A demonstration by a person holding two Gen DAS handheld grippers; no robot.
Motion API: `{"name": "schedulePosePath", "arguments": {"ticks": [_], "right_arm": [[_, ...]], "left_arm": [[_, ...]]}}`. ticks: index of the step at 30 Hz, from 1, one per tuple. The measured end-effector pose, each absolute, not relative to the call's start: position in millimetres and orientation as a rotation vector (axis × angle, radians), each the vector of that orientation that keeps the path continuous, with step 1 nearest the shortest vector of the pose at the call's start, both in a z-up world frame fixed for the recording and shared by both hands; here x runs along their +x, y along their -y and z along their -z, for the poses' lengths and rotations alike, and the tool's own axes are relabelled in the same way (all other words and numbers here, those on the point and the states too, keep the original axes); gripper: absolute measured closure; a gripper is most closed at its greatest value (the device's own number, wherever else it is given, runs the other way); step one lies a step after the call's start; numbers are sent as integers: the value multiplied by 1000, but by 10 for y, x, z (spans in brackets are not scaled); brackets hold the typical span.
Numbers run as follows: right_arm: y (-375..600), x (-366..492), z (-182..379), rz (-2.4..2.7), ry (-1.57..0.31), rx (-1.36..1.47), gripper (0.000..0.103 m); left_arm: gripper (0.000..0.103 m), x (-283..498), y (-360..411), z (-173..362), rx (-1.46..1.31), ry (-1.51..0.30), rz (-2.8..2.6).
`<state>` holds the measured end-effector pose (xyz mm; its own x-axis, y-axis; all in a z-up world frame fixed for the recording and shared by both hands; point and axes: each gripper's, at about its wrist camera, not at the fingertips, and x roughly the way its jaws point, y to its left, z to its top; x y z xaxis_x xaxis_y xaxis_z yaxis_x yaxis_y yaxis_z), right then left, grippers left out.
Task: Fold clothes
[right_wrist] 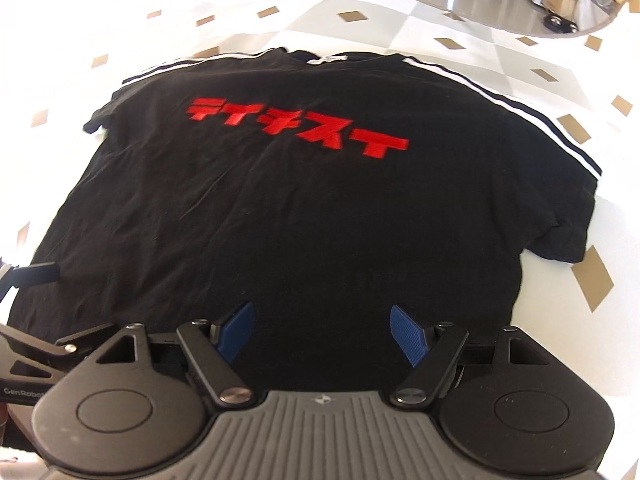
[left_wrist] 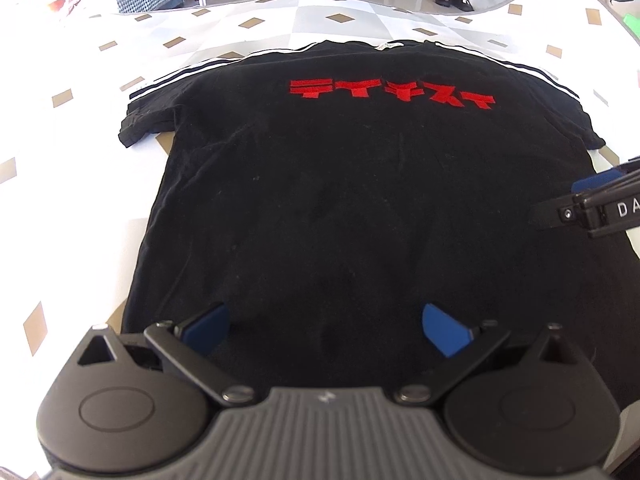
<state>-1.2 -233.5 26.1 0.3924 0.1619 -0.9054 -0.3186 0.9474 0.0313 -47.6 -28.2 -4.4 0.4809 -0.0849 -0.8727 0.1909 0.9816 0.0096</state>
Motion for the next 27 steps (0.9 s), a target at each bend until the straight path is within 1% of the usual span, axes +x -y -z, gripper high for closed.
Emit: {"name": "schedulePosePath", "arguments": {"ticks": [4, 8, 18, 27], "right_arm": [[2239, -119, -170, -313, -1155, -234, 29], [2327, -181, -158, -288, -1144, -235, 29], [2650, -156, -170, -161, -1162, -162, 28], [2671, -311, -255, -122, -1147, -111, 29]], "left_arm": [[0, -481, 167, 63, 66, -1067, 140], [0, -480, 4, 82, 38, -1066, 89], [0, -550, -177, 74, 23, -1075, 52], [0, -615, -260, 31, 13, -1069, 27]]}}
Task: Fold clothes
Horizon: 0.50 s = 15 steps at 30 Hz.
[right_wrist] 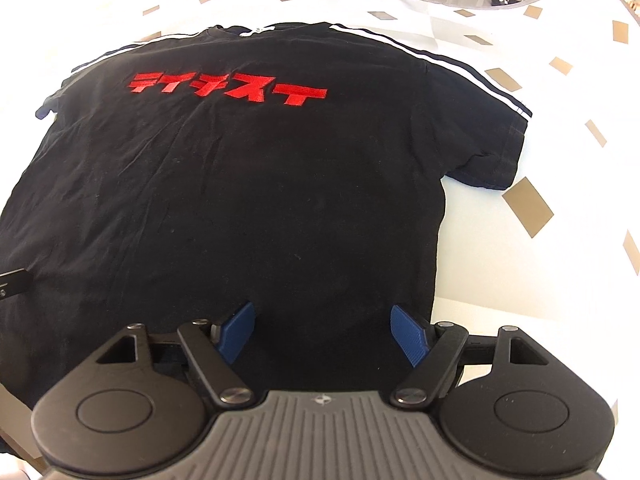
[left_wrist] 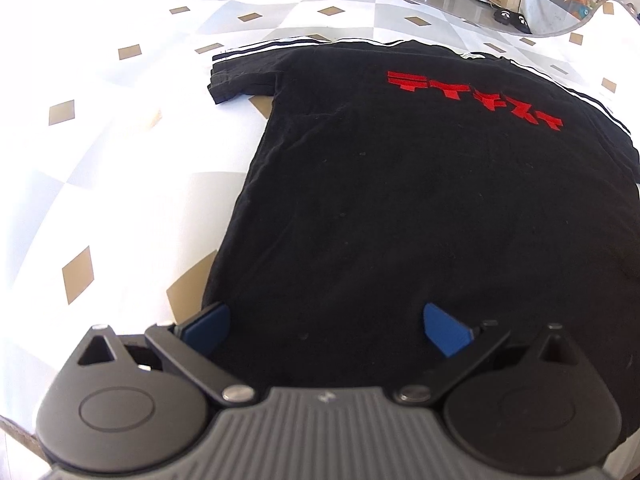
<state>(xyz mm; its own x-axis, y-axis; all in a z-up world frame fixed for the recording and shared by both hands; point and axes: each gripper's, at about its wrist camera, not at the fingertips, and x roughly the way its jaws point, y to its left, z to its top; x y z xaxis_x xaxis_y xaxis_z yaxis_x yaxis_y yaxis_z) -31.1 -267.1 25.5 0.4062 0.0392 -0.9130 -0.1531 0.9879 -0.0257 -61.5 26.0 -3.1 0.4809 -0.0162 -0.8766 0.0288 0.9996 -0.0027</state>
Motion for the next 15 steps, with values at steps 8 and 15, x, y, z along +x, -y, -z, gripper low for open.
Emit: {"name": "schedulePosePath", "arguments": {"ticks": [8, 15], "right_arm": [[2437, -617, -296, -231, -1151, -79, 29], [2150, -888, -185, -260, -1139, -194, 29]], "left_arm": [[0, -810, -30, -86, 44, -1041, 122], [0, -951, 71, -18, 77, -1077, 156]]}}
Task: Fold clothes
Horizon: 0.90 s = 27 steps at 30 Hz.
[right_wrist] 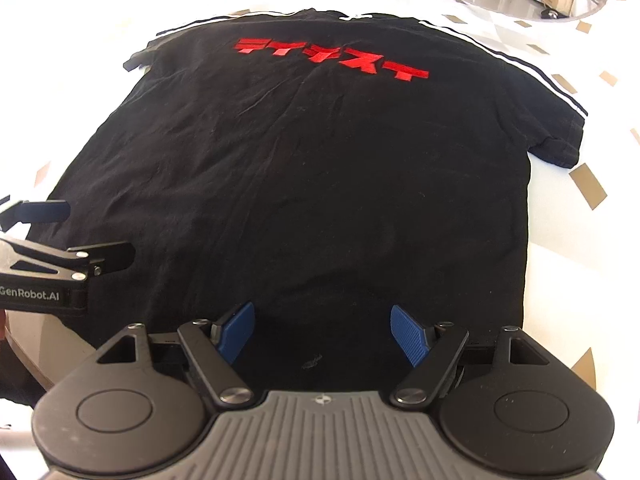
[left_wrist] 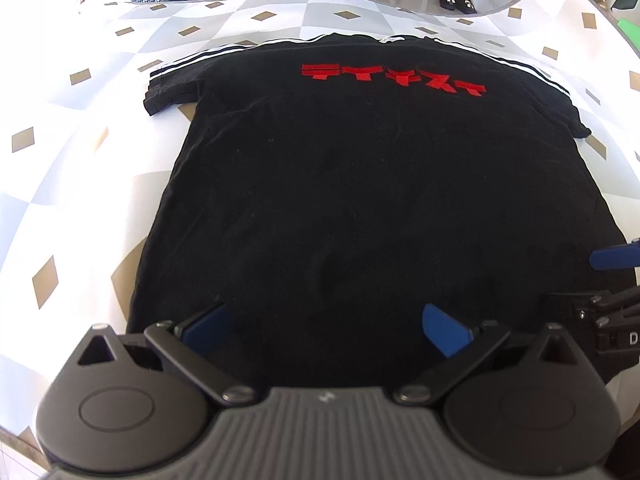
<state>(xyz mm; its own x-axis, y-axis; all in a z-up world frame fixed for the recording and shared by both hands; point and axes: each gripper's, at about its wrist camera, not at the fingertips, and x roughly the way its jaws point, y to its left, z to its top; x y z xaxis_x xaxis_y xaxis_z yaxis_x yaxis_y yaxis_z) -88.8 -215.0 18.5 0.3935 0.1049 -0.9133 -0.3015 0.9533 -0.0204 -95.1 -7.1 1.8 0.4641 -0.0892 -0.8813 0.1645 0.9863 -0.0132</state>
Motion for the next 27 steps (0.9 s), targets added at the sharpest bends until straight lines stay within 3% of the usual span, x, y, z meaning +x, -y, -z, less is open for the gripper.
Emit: {"name": "schedulePosePath", "arguments": {"ticks": [27], "right_arm": [[2561, -1149, -86, -58, -1233, -118, 23]], "left_arm": [[0, -1196, 142, 56, 182, -1119, 110]]}}
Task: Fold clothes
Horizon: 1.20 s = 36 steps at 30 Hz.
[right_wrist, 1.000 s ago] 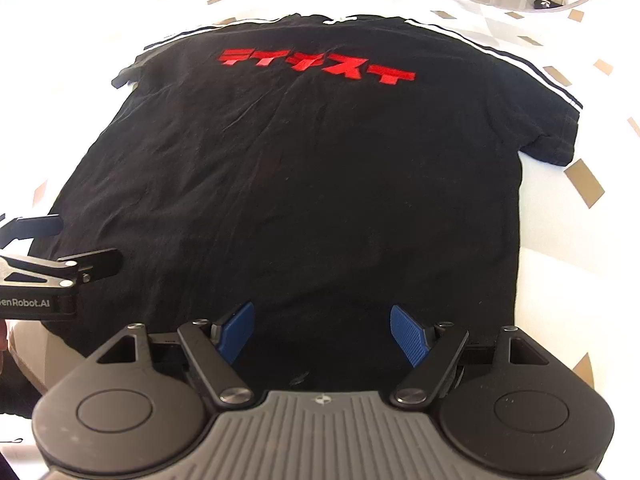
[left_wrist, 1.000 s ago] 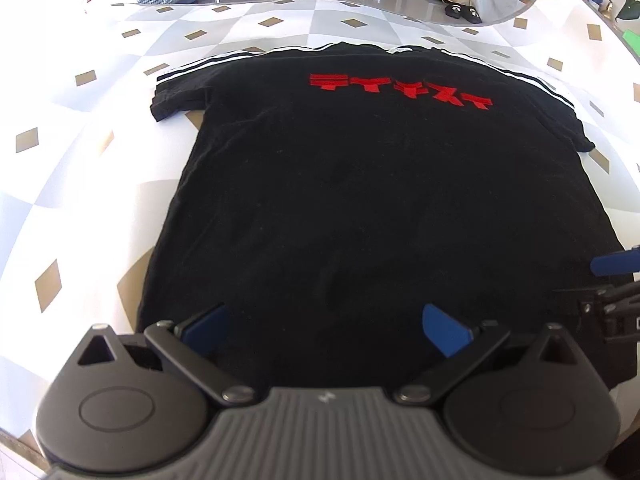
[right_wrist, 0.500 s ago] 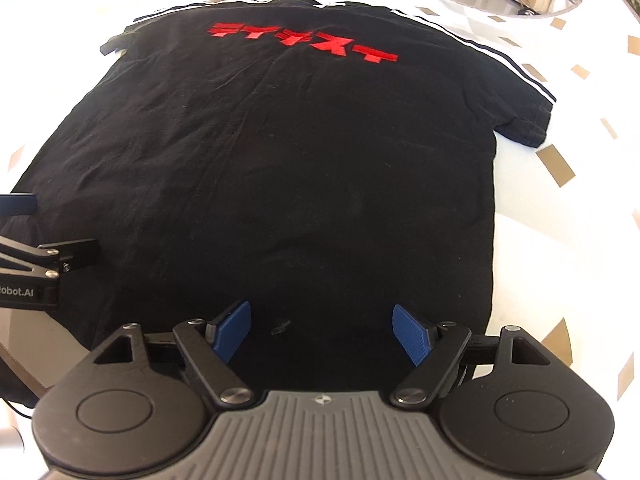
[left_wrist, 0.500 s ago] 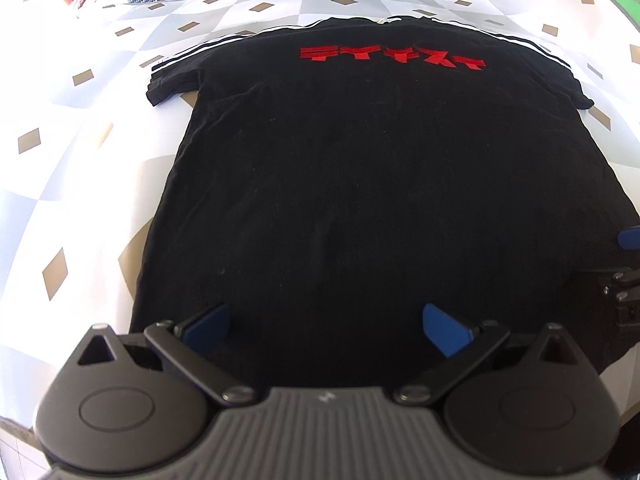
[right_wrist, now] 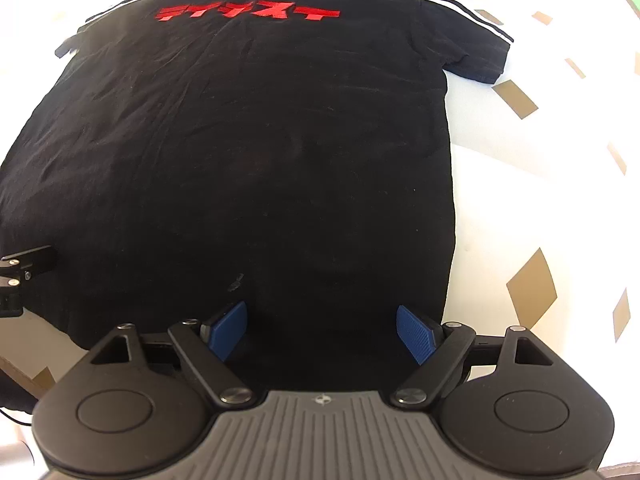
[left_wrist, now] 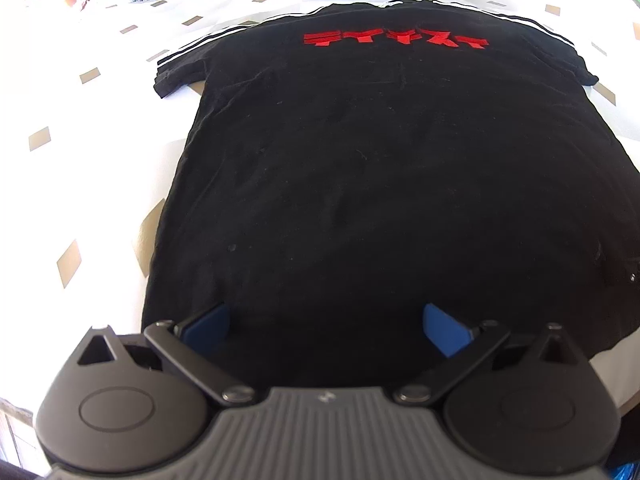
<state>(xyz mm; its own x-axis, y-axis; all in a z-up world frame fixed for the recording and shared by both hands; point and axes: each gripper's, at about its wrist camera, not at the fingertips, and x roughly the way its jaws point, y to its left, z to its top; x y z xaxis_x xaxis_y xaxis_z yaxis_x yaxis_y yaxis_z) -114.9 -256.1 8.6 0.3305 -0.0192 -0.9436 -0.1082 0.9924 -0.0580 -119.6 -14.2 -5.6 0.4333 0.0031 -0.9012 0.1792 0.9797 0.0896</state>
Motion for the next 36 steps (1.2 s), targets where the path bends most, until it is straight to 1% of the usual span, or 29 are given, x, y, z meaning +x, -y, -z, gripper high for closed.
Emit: {"name": "schedulePosePath", "arguments": {"ticks": [5, 9, 13, 19, 21, 26, 36], "right_arm": [[2601, -1104, -104, -48, -1241, -66, 23], [2646, -1046, -169, -34, -1206, -12, 24], [2713, -931, -205, -24, -1202, 45, 24], [2754, -717, -332, -60, -1195, 46, 24], [2782, -628, -400, -77, -1184, 22, 24], [2931, -345, -563, -91, -1154, -49, 24], [3565, 267, -507, 45, -1160, 148, 24]], "left_arm": [[0, -1188, 128, 36, 150, -1130, 90], [0, -1130, 105, -45, 48, -1120, 111], [0, -1067, 141, -84, 45, -1110, 123], [0, -913, 243, -182, -19, -1124, 145], [0, -935, 191, -233, -13, -1112, 154], [0, -654, 125, -290, 19, -1113, 180], [0, -246, 132, -355, 100, -1111, 201]]}}
